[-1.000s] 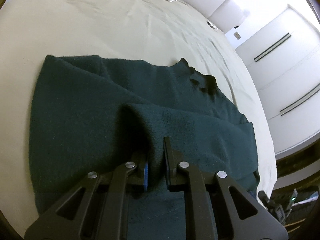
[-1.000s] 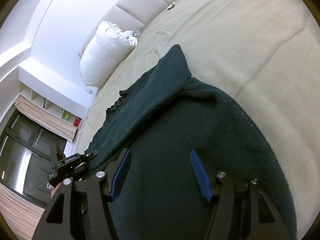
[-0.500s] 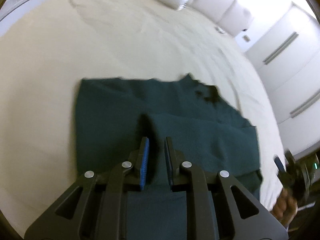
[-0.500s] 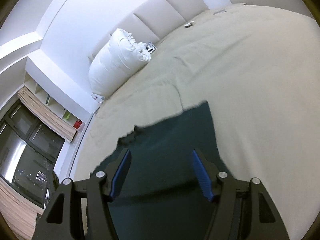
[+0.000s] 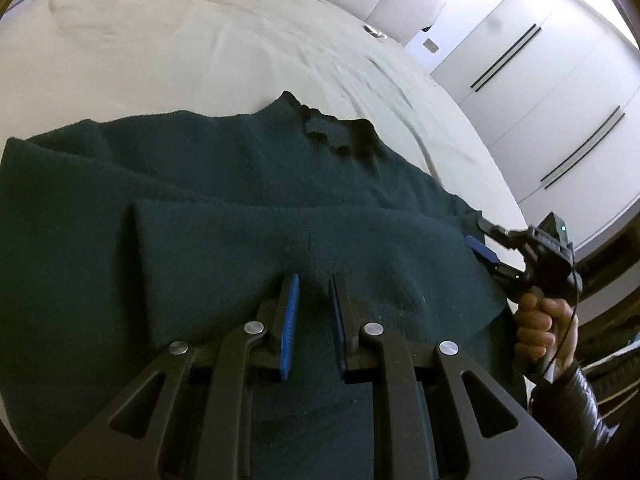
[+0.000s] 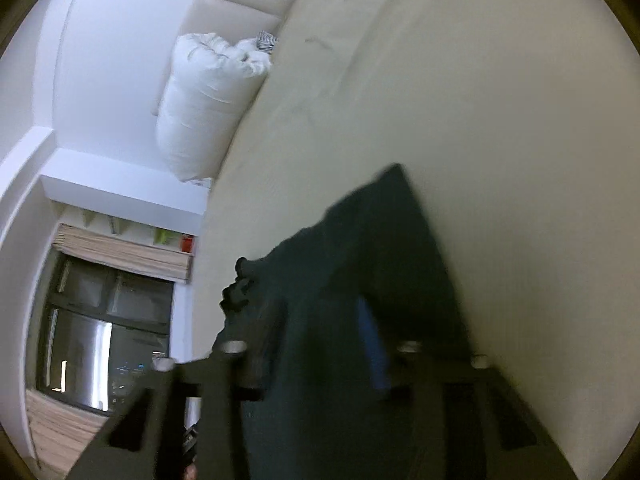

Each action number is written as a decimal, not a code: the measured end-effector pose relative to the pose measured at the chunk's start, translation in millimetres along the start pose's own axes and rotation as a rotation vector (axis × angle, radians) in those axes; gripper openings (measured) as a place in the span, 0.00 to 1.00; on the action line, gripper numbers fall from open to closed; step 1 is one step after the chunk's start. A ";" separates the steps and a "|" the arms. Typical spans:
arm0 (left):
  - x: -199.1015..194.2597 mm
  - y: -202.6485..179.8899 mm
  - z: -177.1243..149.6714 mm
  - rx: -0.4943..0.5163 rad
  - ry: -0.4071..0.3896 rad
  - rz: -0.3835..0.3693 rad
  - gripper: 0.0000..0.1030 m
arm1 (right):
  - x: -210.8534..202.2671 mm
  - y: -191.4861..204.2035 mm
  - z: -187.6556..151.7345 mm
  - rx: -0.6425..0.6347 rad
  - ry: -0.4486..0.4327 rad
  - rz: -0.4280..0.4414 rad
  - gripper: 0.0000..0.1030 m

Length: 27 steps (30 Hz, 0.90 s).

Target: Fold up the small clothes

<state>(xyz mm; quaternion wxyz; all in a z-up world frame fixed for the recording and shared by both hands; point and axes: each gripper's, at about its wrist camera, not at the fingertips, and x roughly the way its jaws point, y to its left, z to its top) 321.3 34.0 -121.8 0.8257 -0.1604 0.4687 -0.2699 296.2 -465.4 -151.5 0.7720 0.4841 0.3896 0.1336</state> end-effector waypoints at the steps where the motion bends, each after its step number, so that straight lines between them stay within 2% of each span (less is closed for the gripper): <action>1: -1.8 -1.0 -1.1 0.004 -0.001 0.004 0.15 | -4.6 -3.6 -3.3 0.001 0.008 0.012 0.28; 3: -3.8 -2.0 -1.8 -0.001 0.001 0.008 0.15 | -17.8 -8.0 -11.5 0.002 0.017 0.007 0.23; 7: -10.1 -5.5 -9.8 -0.007 -0.002 0.022 0.15 | -51.9 1.5 -30.0 -0.049 -0.003 -0.071 0.27; 9: -9.5 -5.1 -14.8 -0.005 -0.007 0.034 0.15 | -64.4 17.1 -36.4 -0.090 -0.032 -0.057 0.41; 10: -11.5 -6.5 -17.3 -0.006 -0.014 0.037 0.15 | -68.3 29.4 -36.9 -0.111 -0.052 -0.004 0.44; 12: -12.8 -5.8 -19.1 0.000 -0.028 0.042 0.15 | -65.3 48.3 -31.7 -0.142 -0.067 0.062 0.57; 13: -11.4 -5.2 -18.1 -0.004 -0.027 0.037 0.15 | -60.7 55.5 -28.9 -0.155 -0.067 0.080 0.62; 15: -14.6 -1.3 -19.9 -0.028 -0.029 0.020 0.15 | -41.8 59.4 -23.6 -0.155 -0.038 0.093 0.81; 16: -17.3 1.2 -23.0 -0.035 -0.029 0.016 0.15 | -30.6 53.4 -22.7 -0.143 -0.006 0.073 0.84; 17: -21.3 3.2 -25.4 -0.042 -0.032 0.011 0.15 | -19.1 43.4 -24.3 -0.125 0.026 0.010 0.84; 18: -25.4 6.3 -28.8 -0.050 -0.032 0.002 0.15 | -11.1 29.5 -29.6 -0.108 0.048 -0.052 0.72; 20: -37.6 12.4 -38.1 -0.070 -0.027 -0.015 0.15 | -24.9 20.5 -43.9 -0.155 -0.013 -0.040 0.56; 22: -55.3 18.3 -49.3 -0.085 -0.023 -0.021 0.15 | -45.9 13.5 -58.2 -0.112 -0.019 0.011 0.56; 23: -65.9 20.7 -55.9 -0.090 -0.019 -0.009 0.15 | -59.9 13.7 -66.2 -0.108 -0.033 -0.001 0.57; 25: -88.7 26.1 -68.7 -0.107 -0.026 0.006 0.15 | -92.9 21.9 -86.0 -0.140 -0.072 -0.064 0.61; 26: -103.3 28.6 -76.8 -0.119 -0.039 0.000 0.15 | -109.8 29.0 -96.6 -0.174 -0.103 -0.106 0.65; 27: -120.5 30.4 -86.4 -0.127 -0.061 -0.004 0.15 | -131.0 40.7 -110.7 -0.234 -0.150 -0.140 0.66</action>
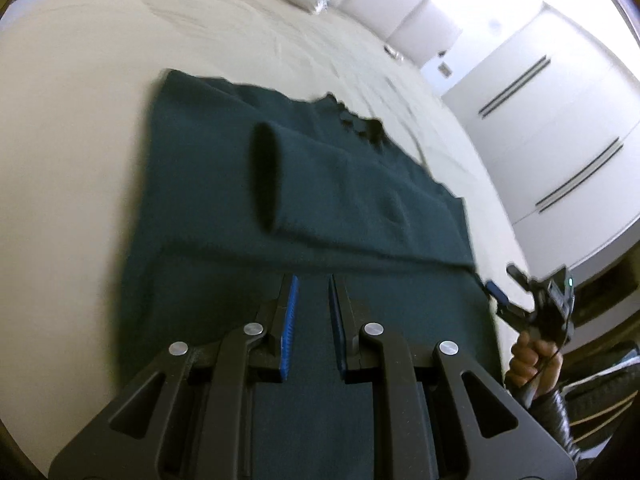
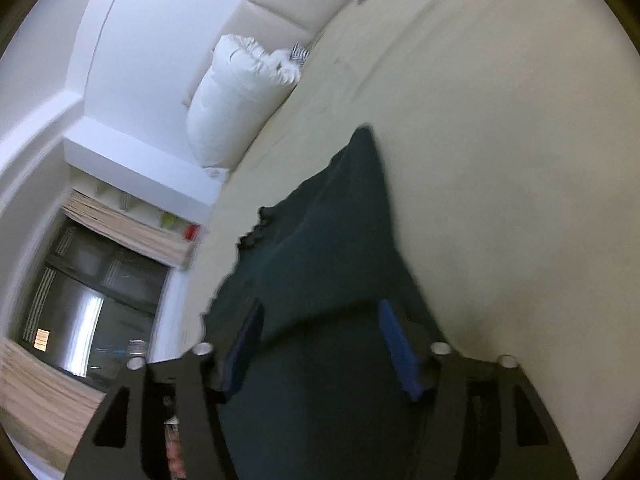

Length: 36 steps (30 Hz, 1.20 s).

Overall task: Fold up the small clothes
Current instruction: 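Open both grippers and release the folded sweater strip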

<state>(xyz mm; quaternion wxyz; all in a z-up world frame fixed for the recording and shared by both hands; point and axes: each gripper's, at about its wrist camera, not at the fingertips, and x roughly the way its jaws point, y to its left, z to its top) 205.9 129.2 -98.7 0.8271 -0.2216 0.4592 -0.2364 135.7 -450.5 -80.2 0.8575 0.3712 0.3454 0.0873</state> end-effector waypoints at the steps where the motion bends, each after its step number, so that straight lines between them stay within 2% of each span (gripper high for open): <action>1: -19.5 2.2 -9.8 -0.003 -0.027 0.006 0.15 | -22.6 10.9 -8.6 -0.053 -0.050 -0.024 0.66; 4: -65.1 6.2 -39.5 -0.011 -0.077 0.046 0.16 | -79.5 39.3 -28.4 -0.177 -0.196 -0.080 0.86; 5: -81.4 7.6 -53.6 -0.012 -0.093 0.057 0.24 | -94.9 49.0 -35.9 -0.212 -0.244 -0.105 0.96; 6: -92.3 7.9 -65.0 -0.011 -0.104 0.070 0.31 | -110.7 58.9 -42.7 -0.249 -0.299 -0.139 1.00; 7: -101.2 8.8 -74.2 -0.010 -0.112 0.077 0.60 | -122.0 67.3 -49.2 -0.282 -0.338 -0.173 1.00; 8: -111.3 8.6 -85.5 -0.010 -0.123 0.078 0.85 | -128.9 75.3 -55.3 -0.307 -0.359 -0.204 1.00; 9: -122.2 8.5 -99.0 -0.010 -0.145 0.066 0.91 | -137.6 80.8 -60.1 -0.328 -0.374 -0.231 1.00; 11: -132.9 7.1 -113.2 -0.002 -0.155 0.050 0.92 | -151.1 84.9 -64.6 -0.345 -0.391 -0.248 1.00; 13: -134.7 4.2 -126.3 -0.007 -0.121 0.067 0.92 | -158.8 82.3 -66.2 -0.329 -0.366 -0.247 1.00; 19: -138.1 6.4 -164.6 -0.044 -0.031 0.117 0.92 | -154.7 41.3 -90.7 -0.169 -0.112 -0.210 1.00; 22: -132.3 16.6 -178.2 -0.078 0.034 0.145 0.92 | -147.5 12.3 -107.9 -0.099 0.009 -0.213 0.92; 24: -130.6 22.0 -186.5 -0.103 0.058 0.127 0.91 | -141.8 -3.2 -118.9 -0.086 0.075 -0.246 0.87; 29: -125.7 24.4 -195.8 -0.089 0.088 0.114 0.91 | -133.6 -28.1 -135.4 -0.060 0.190 -0.274 0.83; 33: -121.7 18.2 -202.6 -0.064 0.123 0.085 0.88 | -133.1 -24.7 -144.2 -0.108 0.272 -0.246 0.82; 36: -116.6 12.3 -208.9 -0.038 0.158 0.086 0.84 | -135.1 -26.6 -147.7 -0.098 0.314 -0.214 0.78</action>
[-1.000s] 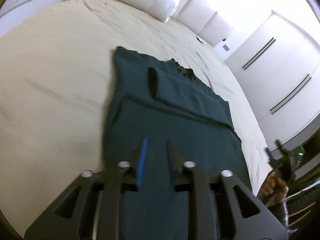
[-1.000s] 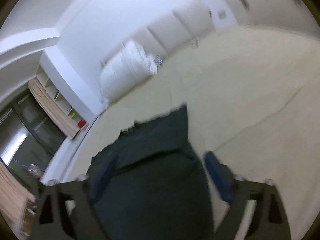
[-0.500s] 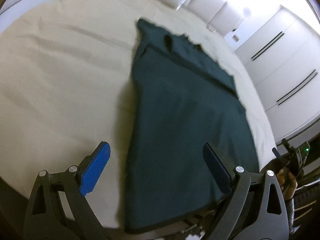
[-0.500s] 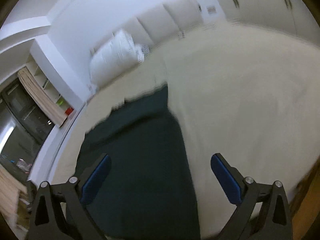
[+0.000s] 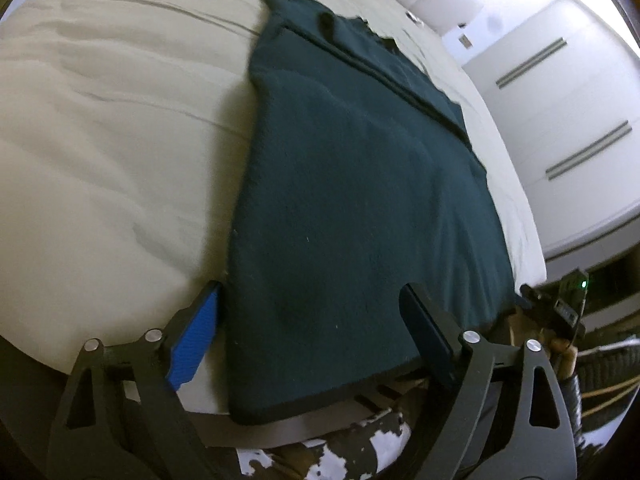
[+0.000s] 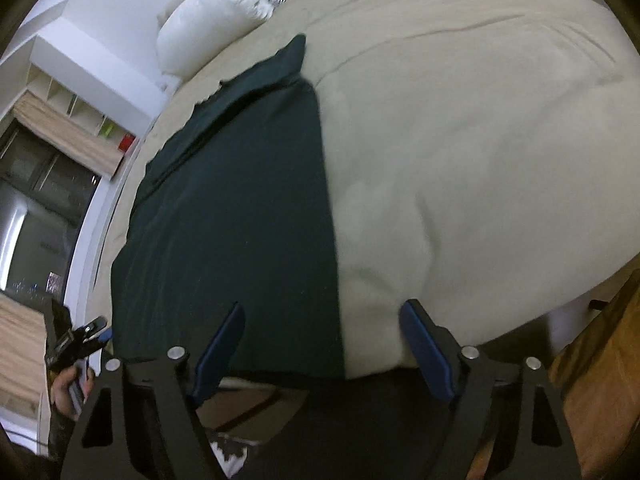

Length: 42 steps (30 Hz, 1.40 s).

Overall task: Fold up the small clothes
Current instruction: 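Open both grippers and release the folded sweater strip, then grasp the sweater hem with both grippers and fold it toward the collar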

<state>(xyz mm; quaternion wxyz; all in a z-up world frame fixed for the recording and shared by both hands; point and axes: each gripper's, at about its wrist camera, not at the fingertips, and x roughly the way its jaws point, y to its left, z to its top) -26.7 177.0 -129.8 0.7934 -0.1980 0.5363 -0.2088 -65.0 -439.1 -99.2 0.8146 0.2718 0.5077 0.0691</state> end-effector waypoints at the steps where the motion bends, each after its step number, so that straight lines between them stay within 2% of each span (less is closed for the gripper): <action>1: 2.0 -1.0 0.0 0.004 0.007 0.004 0.82 | 0.3 -1.3 0.0 0.009 0.009 0.017 0.78; 6: 5.2 3.4 0.3 -0.005 0.052 -0.034 0.77 | 1.6 -7.6 0.7 0.068 0.042 0.118 0.64; 12: 5.8 11.1 3.9 -0.022 0.072 -0.089 0.74 | 10.0 -6.5 1.4 0.095 0.071 0.182 0.57; 15: 4.2 17.2 4.0 -0.034 0.075 -0.083 0.52 | 11.4 -5.6 -0.8 0.096 0.086 0.197 0.49; 17: 4.2 22.0 2.7 -0.047 0.085 -0.078 0.29 | 13.0 -5.6 -2.0 0.098 0.092 0.199 0.43; 19: 4.6 25.6 1.3 -0.066 0.089 -0.086 0.26 | 14.8 -4.5 -3.6 0.102 0.099 0.202 0.36; 21: 3.3 27.2 0.3 -0.064 0.093 -0.082 0.20 | 16.8 -2.6 -4.8 0.099 0.106 0.193 0.18; 24: 3.3 27.1 -2.3 -0.054 0.110 -0.078 0.12 | 16.4 0.8 -5.5 0.092 0.103 0.184 0.11; 28: -0.2 26.5 -4.1 -0.045 0.112 -0.088 0.06 | 10.1 4.1 -5.9 0.075 0.087 0.190 0.10; 35: -4.7 22.2 -8.8 -0.060 0.086 -0.131 0.05 | 3.1 8.4 -7.5 0.041 0.060 0.216 0.09; 42: -16.3 19.3 -5.7 -0.113 0.029 -0.271 0.04 | -9.2 20.1 -1.9 -0.003 -0.021 0.289 0.09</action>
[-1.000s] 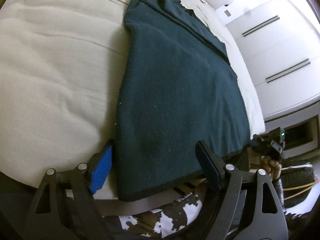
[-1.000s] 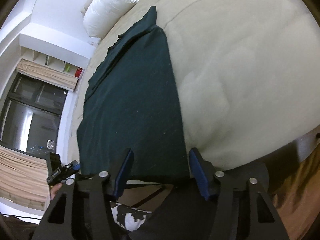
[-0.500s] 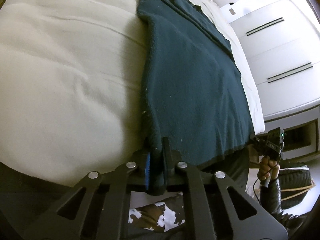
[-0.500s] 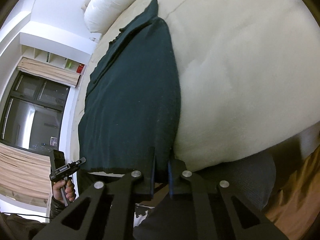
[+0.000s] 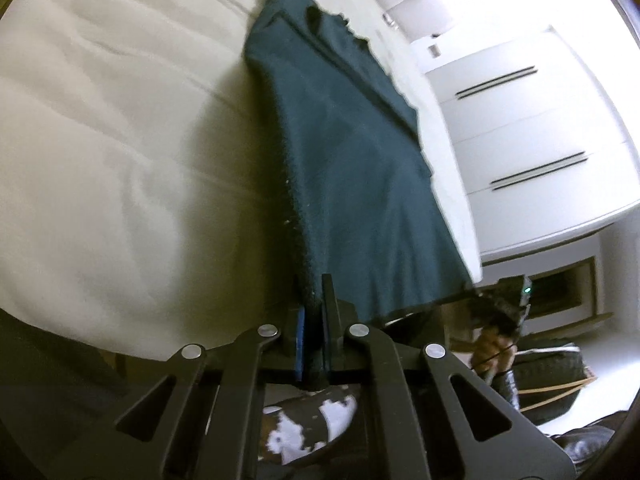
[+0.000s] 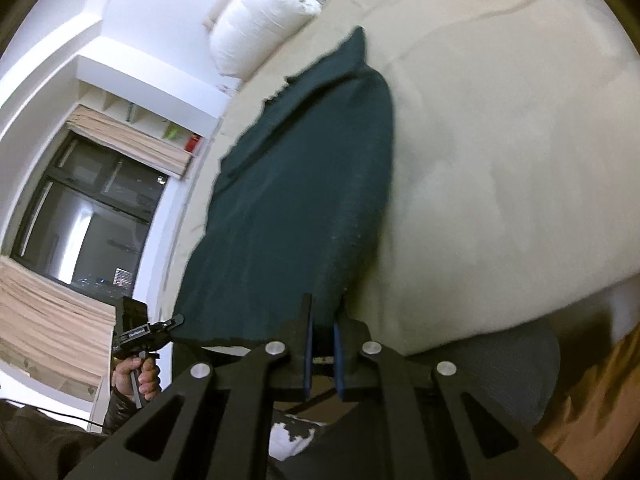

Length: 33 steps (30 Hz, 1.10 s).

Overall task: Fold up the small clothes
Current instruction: 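Grasp the sweater hem with both grippers and fold it toward the collar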

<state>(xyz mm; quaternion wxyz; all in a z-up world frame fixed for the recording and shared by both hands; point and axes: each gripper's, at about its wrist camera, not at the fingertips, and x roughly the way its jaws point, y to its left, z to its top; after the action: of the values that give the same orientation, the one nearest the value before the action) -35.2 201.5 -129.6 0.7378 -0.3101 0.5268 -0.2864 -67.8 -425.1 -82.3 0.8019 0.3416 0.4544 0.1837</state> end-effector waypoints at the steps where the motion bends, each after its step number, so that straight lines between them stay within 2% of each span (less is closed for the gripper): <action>1: -1.7 -1.9 1.1 0.000 -0.010 -0.012 0.04 | -0.6 2.5 0.6 -0.006 -0.009 0.008 0.09; 6: -9.4 -12.3 9.3 -0.031 -0.045 -0.124 0.04 | -2.3 15.1 5.7 -0.040 -0.041 0.047 0.09; 11: -16.4 -14.7 25.4 -0.073 -0.084 -0.237 0.04 | 0.4 18.7 15.7 -0.041 -0.051 0.048 0.09; 17: -23.4 -18.1 73.5 -0.122 -0.154 -0.336 0.04 | 0.5 29.8 53.6 -0.018 -0.136 0.094 0.08; 23: -18.6 -20.8 135.7 -0.151 -0.232 -0.367 0.04 | 18.6 37.1 116.0 0.015 -0.201 0.078 0.09; 33: 21.3 -6.2 250.5 -0.236 -0.278 -0.355 0.04 | 77.4 34.9 215.9 0.036 -0.206 0.004 0.09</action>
<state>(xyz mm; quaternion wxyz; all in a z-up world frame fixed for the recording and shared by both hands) 209.4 220.6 -74.3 0.6999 -0.5180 0.3874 -0.3029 157.4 -436.1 -27.7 0.8376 0.3740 0.3723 0.1410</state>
